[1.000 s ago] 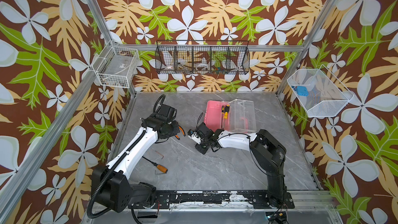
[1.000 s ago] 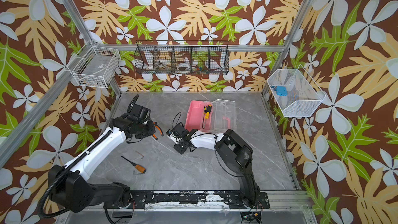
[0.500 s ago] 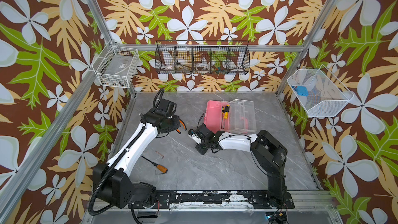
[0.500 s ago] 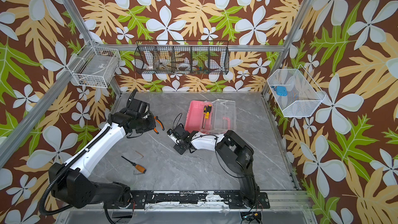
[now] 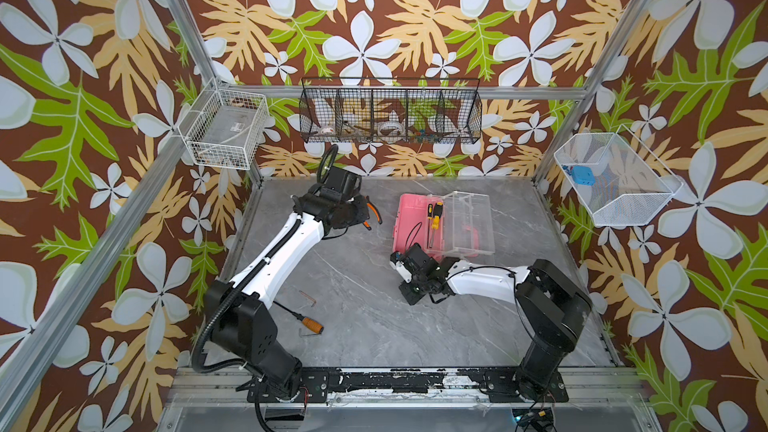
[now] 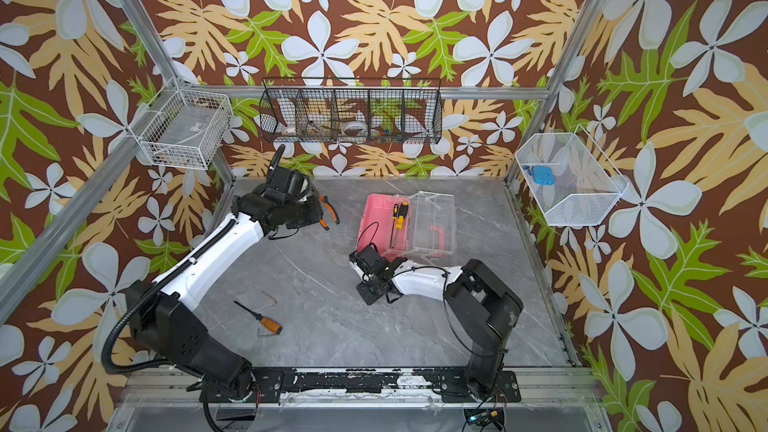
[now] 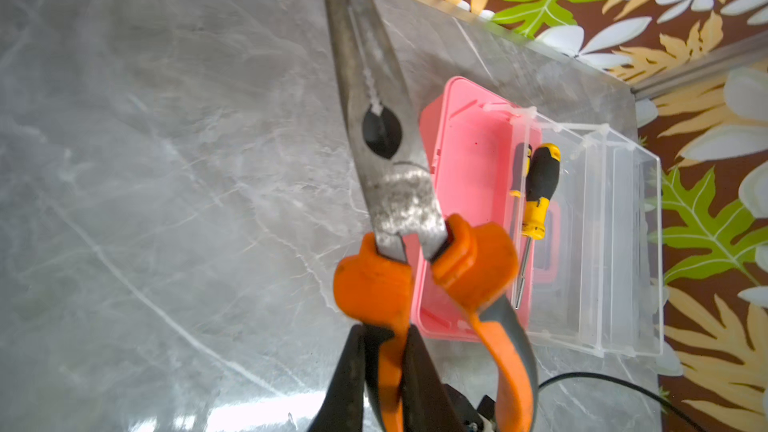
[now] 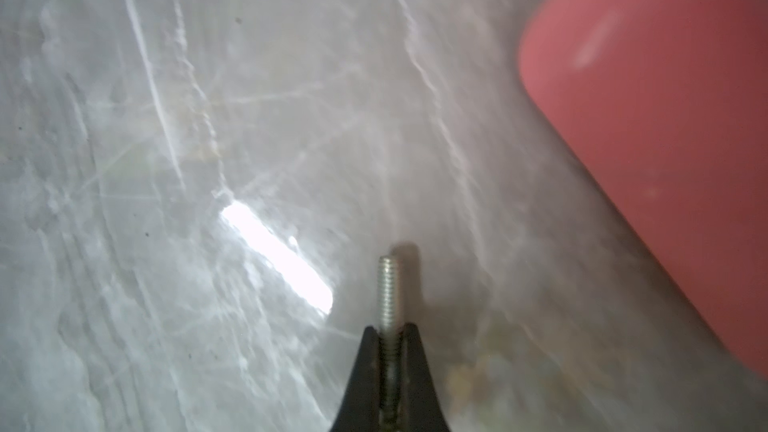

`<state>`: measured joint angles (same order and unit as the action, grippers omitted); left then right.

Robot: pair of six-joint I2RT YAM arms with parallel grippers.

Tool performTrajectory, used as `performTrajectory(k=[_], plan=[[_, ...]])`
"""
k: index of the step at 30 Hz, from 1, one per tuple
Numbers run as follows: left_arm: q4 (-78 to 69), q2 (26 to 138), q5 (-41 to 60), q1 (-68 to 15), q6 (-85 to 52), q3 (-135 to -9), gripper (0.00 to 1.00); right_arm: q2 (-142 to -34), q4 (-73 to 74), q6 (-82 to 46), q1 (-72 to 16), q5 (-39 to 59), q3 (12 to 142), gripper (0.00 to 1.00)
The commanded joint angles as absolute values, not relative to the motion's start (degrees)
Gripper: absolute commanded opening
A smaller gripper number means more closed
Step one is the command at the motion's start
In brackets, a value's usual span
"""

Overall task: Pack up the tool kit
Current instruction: 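Release the pliers into the pink box while the right gripper lifts the bolt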

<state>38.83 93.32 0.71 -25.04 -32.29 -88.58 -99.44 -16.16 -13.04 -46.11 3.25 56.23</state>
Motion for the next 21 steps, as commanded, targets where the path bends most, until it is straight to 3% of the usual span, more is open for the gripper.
performTrajectory(k=[1,13,21], plan=[[38.71,97.69,-1.49,-27.46,-28.74,-92.53,0.00,-94.75,-14.88,-18.67,-43.12,7.24,52.12,0.00],[49.86,123.78,-8.97,-35.50,-11.95,-123.60,0.00,-78.76,-12.50,-25.08,-31.94,16.11,36.73,0.00],[50.87,129.68,-4.29,-35.68,-10.11,-124.64,0.00,-72.31,-13.87,-25.58,-25.32,19.04,36.28,0.00]])
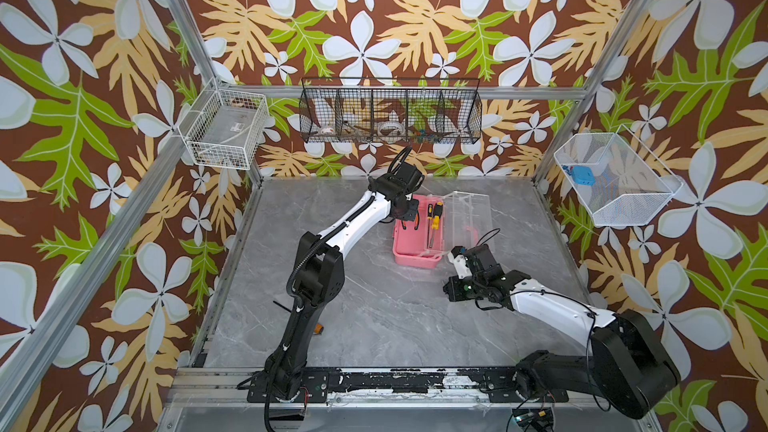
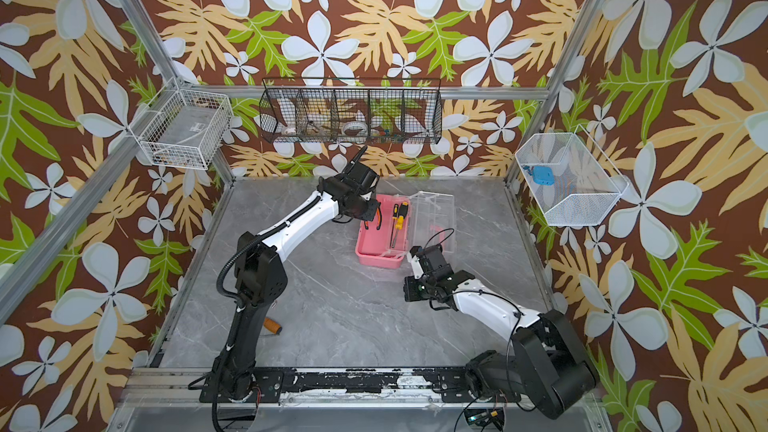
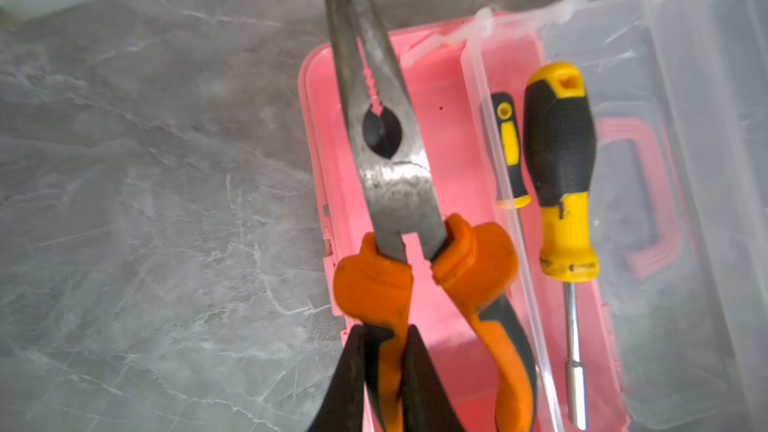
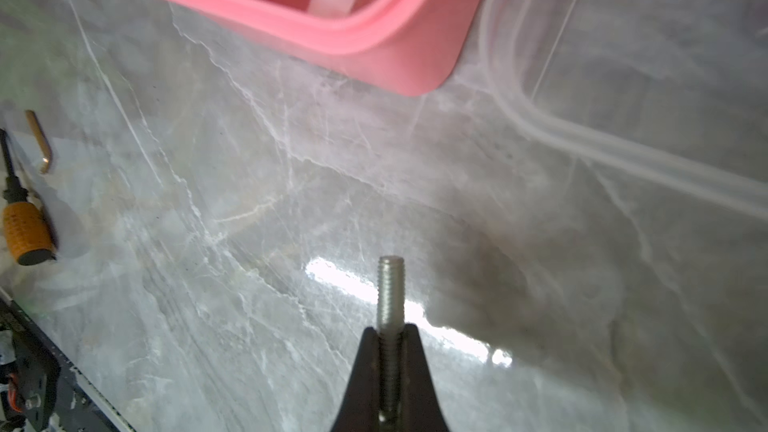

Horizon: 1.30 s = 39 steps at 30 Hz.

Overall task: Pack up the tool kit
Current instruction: 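Release the pliers into the pink box while the right gripper lifts the bolt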

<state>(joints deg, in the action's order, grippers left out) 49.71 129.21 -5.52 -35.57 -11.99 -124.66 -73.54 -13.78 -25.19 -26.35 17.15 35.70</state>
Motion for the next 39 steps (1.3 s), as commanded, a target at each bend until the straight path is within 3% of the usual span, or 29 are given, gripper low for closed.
performTrajectory(k=[1,26,31,34,39], plan=[[50.70,129.89,-4.31,-35.68,-10.09,-124.54,0.00,-71.87,-14.29,-25.42,-25.01,19.07,36.69,0.00],[48.87,138.21,-6.06,-38.06,-13.05,-122.88,0.00,-63.83,-19.51,-27.04,-22.66,18.28,41.27,0.00],[48.69,138.08,-7.13,-38.07,-13.88,-122.87,0.15,-63.63,-19.59,-27.17,-22.52,18.34,40.54,0.00],[49.03,137.96,-7.22,-38.06,-13.94,-123.60,0.17,-63.41,-19.77,-27.07,-22.54,18.16,40.78,0.00],[49.83,136.82,-6.43,-38.06,-14.83,-125.94,0.36,-63.54,-20.29,-26.81,-22.55,18.14,42.13,0.00]])
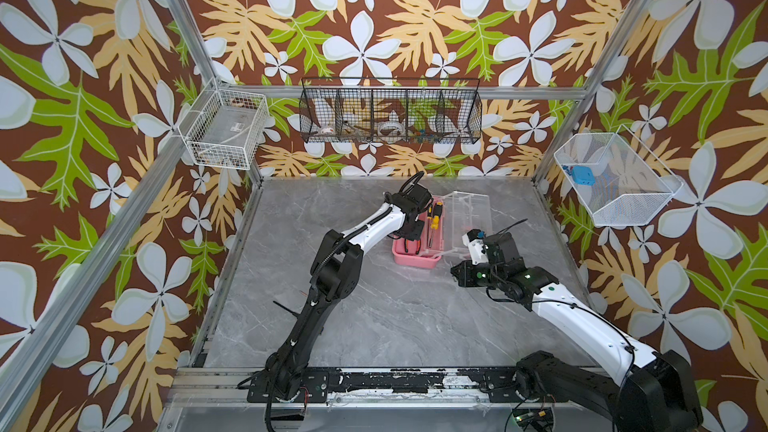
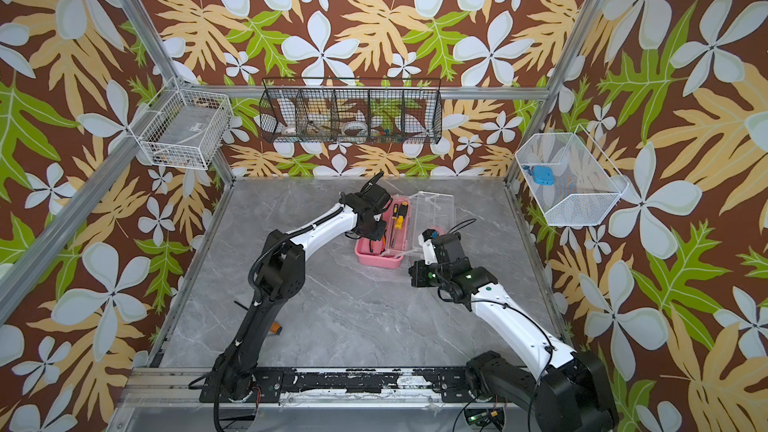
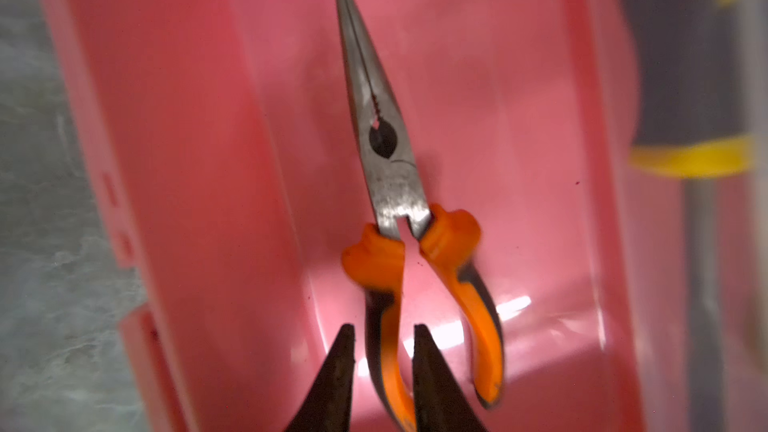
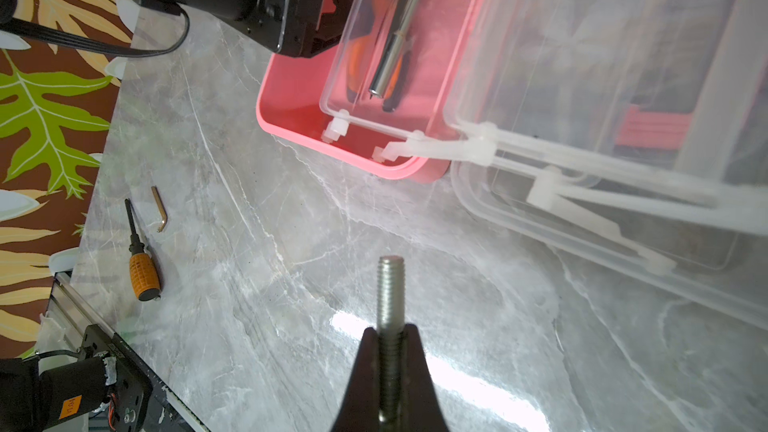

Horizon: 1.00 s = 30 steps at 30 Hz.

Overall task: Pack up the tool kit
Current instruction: 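Release the pliers into the pink box while the right gripper lifts the bolt, then raise the open left gripper while the right gripper carries the bolt toward the box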

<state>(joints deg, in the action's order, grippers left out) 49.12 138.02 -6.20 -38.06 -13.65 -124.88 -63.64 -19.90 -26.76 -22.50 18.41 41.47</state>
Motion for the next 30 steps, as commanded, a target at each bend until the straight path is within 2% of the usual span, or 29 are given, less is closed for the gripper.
performTrajectory(k=[1,4,15,21,26,30], plan=[[49.79,136.15,-6.49,-38.06,-15.21,-126.20,0.40,-63.59,-20.30,-26.74,-22.46,18.18,42.40,0.00],[49.59,133.99,-7.10,-38.06,-15.36,-126.56,0.47,-64.11,-20.67,-26.73,-22.44,18.28,43.51,0.00],[49.70,124.62,-10.67,-37.97,-17.83,-122.08,0.45,-69.49,-25.70,-24.15,-21.99,12.99,56.71,0.00],[46.09,116.44,-10.82,-36.47,-19.63,-112.03,0.51,-76.96,-30.25,-22.96,-17.70,10.75,67.37,0.00],[39.62,108.58,-5.12,-33.39,-21.82,-100.81,0.53,-82.10,-32.41,-20.41,-15.99,6.04,73.85,0.00],[32.38,103.85,0.69,-32.48,-23.39,-91.81,0.57,-84.91,-32.78,-20.39,-12.36,7.93,75.73,0.00]])
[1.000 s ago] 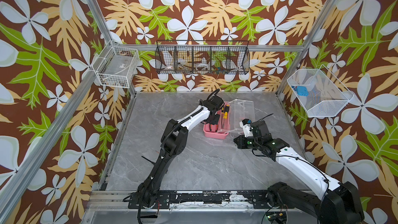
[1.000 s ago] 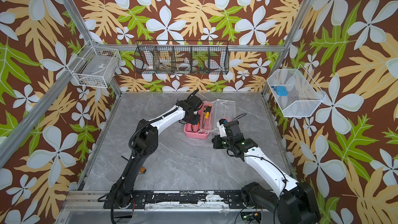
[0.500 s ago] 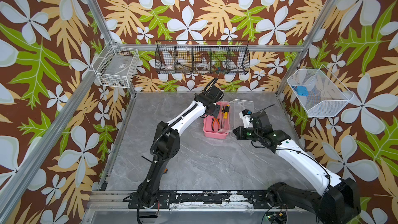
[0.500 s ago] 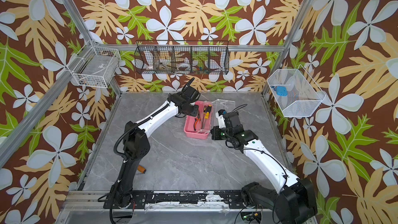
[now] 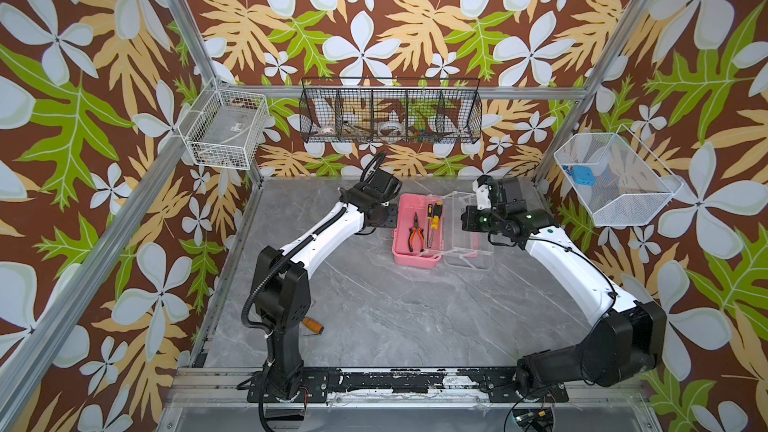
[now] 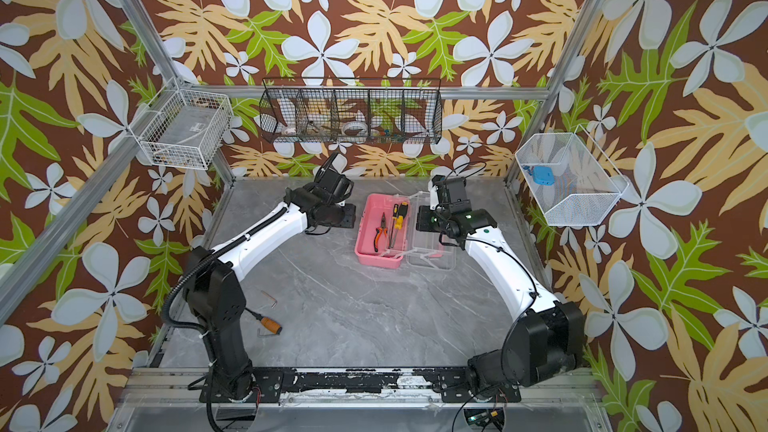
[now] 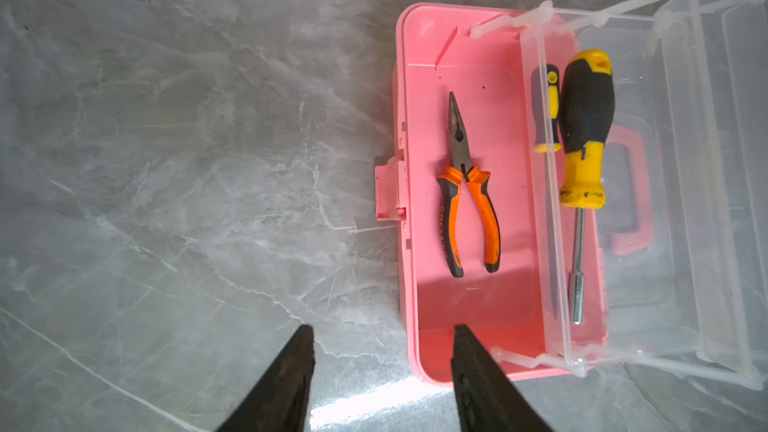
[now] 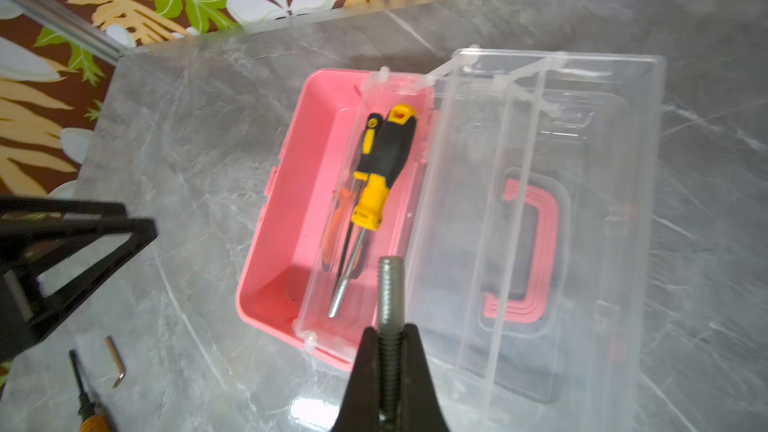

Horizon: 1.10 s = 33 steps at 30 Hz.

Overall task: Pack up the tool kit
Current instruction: 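Raise the open left gripper while the right gripper carries the bolt toward the box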

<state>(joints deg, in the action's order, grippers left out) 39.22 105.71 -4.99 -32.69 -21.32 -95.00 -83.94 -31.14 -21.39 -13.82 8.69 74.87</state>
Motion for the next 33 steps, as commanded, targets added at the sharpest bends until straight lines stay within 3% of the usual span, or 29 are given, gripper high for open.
performTrajectory(k=[1,8,15,23,28,33], plan=[[30.78,103.02,2.27,-32.56,-24.06,-89.82,0.58,-85.58,-32.89,-20.19,-11.44,8.16,76.04,0.00],[23.92,101.50,9.46,-32.54,-27.43,-81.03,0.54,-90.85,-36.56,-16.71,-5.60,8.75,78.79,0.00],[21.40,102.04,12.20,-32.60,-28.82,-76.72,0.53,-95.11,-37.65,-14.51,-5.27,6.33,80.48,0.01],[22.09,100.31,11.23,-32.61,-29.22,-76.20,0.53,-98.43,-37.21,-14.31,-5.27,5.92,81.64,0.15],[23.09,98.69,10.40,-32.66,-29.48,-76.20,0.53,-98.26,-36.71,-14.33,-5.19,6.24,81.62,0.30],[25.93,95.27,5.84,-32.39,-29.53,-77.49,0.53,-95.94,-37.26,-14.40,-5.19,6.78,82.78,0.30]])
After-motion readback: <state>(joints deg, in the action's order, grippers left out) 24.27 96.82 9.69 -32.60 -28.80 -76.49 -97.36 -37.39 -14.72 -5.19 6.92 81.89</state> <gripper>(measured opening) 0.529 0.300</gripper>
